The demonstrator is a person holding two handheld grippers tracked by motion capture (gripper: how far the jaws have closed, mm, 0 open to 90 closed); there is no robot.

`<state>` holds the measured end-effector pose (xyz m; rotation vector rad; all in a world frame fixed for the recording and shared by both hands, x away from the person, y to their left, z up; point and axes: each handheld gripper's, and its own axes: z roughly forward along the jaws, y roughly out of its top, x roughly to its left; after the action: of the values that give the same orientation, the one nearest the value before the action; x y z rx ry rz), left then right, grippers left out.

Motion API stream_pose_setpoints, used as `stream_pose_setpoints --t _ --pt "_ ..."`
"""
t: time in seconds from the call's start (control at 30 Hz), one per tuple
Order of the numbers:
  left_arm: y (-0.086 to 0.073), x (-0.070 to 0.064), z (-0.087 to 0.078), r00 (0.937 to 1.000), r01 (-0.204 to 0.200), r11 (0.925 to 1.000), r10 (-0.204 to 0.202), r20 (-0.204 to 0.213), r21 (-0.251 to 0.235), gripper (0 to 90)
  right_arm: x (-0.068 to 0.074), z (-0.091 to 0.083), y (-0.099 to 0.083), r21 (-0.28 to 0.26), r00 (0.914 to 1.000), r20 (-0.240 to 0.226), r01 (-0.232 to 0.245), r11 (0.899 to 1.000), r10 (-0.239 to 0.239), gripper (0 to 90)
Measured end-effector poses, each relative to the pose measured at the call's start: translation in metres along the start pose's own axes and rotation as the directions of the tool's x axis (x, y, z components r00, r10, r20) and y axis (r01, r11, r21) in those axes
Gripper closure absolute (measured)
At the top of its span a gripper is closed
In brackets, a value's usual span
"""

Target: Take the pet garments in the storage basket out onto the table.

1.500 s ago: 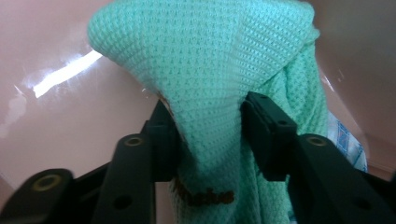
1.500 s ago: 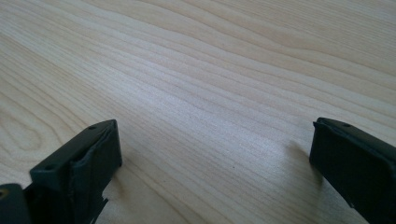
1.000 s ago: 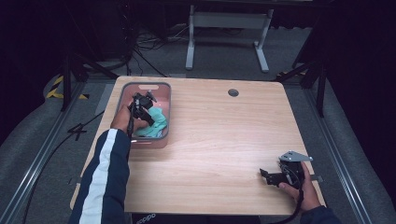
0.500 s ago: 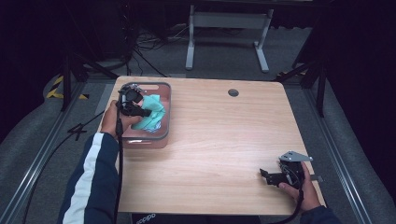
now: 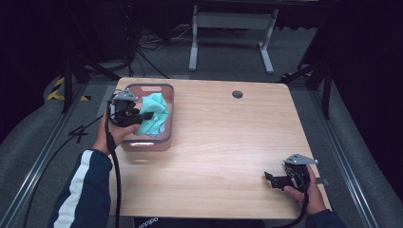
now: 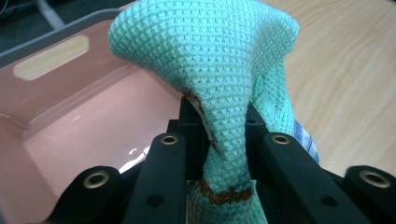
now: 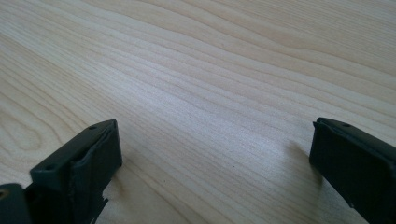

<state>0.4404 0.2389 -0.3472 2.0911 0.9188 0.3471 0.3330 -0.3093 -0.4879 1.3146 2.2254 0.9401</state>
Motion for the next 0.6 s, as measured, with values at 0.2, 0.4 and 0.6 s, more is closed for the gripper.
stream_pose_setpoints --t 0.2,0.4,0.6 --pt "-0.012 -0.008 -0.004 0.9981 0.022 0.9963 -0.017 0.06 -0.083 77.3 0.0 0.0 0.0 0.0 1.0 0.0 0.0 1.0 0.0 2.5" --pt "-0.008 -0.017 -0.003 0.9972 0.006 0.995 0.002 0.074 -0.099 77.4 0.0 0.0 0.0 0.0 1.0 0.0 0.0 1.0 0.0 2.5" --pt "0.006 -0.03 -0.011 0.9949 -0.021 0.9902 0.034 0.095 -0.138 77.3 0.0 0.0 0.0 0.0 1.0 0.0 0.0 1.0 0.0 2.5"
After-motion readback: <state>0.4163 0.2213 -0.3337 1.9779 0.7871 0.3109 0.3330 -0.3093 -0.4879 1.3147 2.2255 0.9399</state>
